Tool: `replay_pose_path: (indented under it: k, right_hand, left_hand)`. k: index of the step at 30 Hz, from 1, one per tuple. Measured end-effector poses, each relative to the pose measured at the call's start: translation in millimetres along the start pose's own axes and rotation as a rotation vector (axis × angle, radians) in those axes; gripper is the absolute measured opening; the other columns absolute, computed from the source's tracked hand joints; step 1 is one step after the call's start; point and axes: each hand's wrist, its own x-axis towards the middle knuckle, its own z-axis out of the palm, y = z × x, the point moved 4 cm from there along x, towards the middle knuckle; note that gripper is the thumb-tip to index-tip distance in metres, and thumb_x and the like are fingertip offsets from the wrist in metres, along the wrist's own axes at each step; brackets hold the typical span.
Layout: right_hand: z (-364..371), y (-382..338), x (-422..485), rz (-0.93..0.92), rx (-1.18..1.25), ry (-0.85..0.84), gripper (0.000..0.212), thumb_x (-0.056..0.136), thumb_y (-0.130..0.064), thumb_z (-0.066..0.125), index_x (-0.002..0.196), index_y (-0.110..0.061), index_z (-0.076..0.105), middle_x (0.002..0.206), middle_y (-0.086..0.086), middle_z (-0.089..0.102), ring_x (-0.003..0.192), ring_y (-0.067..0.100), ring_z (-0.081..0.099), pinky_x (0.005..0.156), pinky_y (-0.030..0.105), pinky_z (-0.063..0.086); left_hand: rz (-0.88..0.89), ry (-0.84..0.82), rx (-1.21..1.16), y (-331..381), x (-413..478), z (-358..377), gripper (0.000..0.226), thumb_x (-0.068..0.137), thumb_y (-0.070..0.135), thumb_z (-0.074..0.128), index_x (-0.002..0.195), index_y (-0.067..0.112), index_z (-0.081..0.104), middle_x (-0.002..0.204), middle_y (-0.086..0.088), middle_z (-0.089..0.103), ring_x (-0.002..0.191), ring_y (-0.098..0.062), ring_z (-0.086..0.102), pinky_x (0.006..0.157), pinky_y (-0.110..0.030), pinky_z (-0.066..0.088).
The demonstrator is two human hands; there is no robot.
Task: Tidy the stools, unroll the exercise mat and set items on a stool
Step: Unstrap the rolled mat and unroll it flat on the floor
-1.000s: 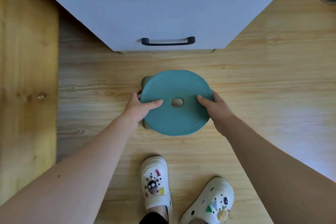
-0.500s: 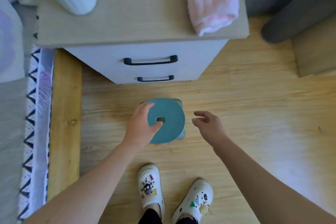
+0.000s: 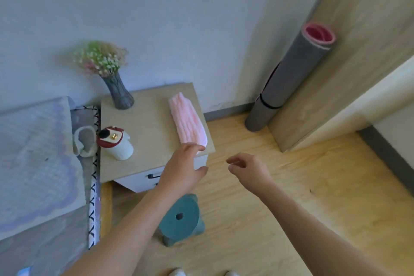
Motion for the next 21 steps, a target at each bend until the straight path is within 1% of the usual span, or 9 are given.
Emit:
replay_pose_path:
  k: [3, 5, 7, 10, 15, 18, 21]
  right_hand:
    - [-37.3, -22.0, -27.6, 0.007, 0.015, 0.077, 0.015, 0.084, -0.024, 0.063, 0.096, -0.030, 0.070, 0.088, -0.010, 0.066, 0.080, 0.005, 0.059, 0.058, 0.016, 0.040]
    - [-52.9, -29.3, -37.8, 0.017, 0.008, 0.104, 0.014, 0.085, -0.023, 0.062, 0.095, -0.029, 0.070, 0.087, -0.010, 0.065, 0.078, 0.005, 0.058, 0.055, 0.014, 0.038]
    - [-70.4, -34.8, -43.6, 0.019, -0.007, 0.132, 0.014, 0.086, -0.023, 0.061, 0.095, -0.029, 0.070, 0.087, -0.010, 0.065, 0.077, 0.006, 0.058, 0.053, 0.013, 0.038]
    - [-108.1, -40.3, -44.6, 0.015, -0.019, 0.196, 0.014, 0.088, -0.023, 0.060, 0.097, -0.027, 0.069, 0.090, -0.009, 0.064, 0.080, 0.007, 0.059, 0.056, 0.016, 0.042]
    - [-182.7, -37.4, -11.7, -0.001, -0.028, 0.301, 0.016, 0.088, -0.024, 0.058, 0.098, -0.029, 0.069, 0.097, -0.008, 0.065, 0.085, 0.011, 0.061, 0.068, 0.026, 0.054]
    - [-217.4, -35.1, 19.6, -0.010, -0.045, 0.318, 0.017, 0.087, -0.022, 0.056, 0.097, -0.030, 0.069, 0.097, -0.008, 0.066, 0.080, 0.012, 0.062, 0.063, 0.025, 0.052]
    - [-265.1, -28.3, 73.0, -0.034, -0.082, 0.336, 0.018, 0.090, -0.020, 0.056, 0.098, -0.029, 0.069, 0.099, -0.007, 0.066, 0.087, 0.013, 0.062, 0.070, 0.025, 0.053]
  left_hand:
    - [0.111, -0.024, 0.056, 49.1, -1.8, -25.5, 0.050, 0.083, 0.031, 0.066, 0.130, 0.027, 0.048, 0.136, 0.010, 0.042, 0.120, -0.011, 0.045, 0.089, -0.026, 0.039]
    - [0.180, -0.046, 0.089, 73.0, -2.8, -32.0, 0.052, 0.083, 0.032, 0.065, 0.131, 0.027, 0.046, 0.138, 0.010, 0.040, 0.123, -0.010, 0.043, 0.093, -0.027, 0.039]
    - [0.246, -0.061, 0.124, 92.6, 0.3, -35.9, 0.053, 0.083, 0.032, 0.064, 0.133, 0.027, 0.046, 0.139, 0.010, 0.040, 0.124, -0.010, 0.042, 0.095, -0.024, 0.037]
    - [0.320, -0.084, 0.174, 121.1, 18.5, -37.6, 0.054, 0.084, 0.032, 0.063, 0.135, 0.027, 0.044, 0.140, 0.010, 0.039, 0.123, -0.010, 0.043, 0.094, -0.024, 0.038]
    - [0.377, -0.096, 0.202, 173.0, 80.0, -24.5, 0.056, 0.082, 0.031, 0.062, 0.135, 0.028, 0.043, 0.138, 0.008, 0.041, 0.122, -0.012, 0.044, 0.094, -0.027, 0.041]
    - [0.380, -0.100, 0.219, 195.3, 116.2, -11.5, 0.056, 0.082, 0.030, 0.062, 0.135, 0.029, 0.043, 0.138, 0.009, 0.041, 0.122, -0.013, 0.044, 0.094, -0.028, 0.041]
    - [0.385, -0.089, 0.238, 226.9, 173.5, 11.9, 0.055, 0.083, 0.030, 0.062, 0.135, 0.028, 0.043, 0.139, 0.007, 0.042, 0.122, -0.013, 0.045, 0.094, -0.026, 0.041]
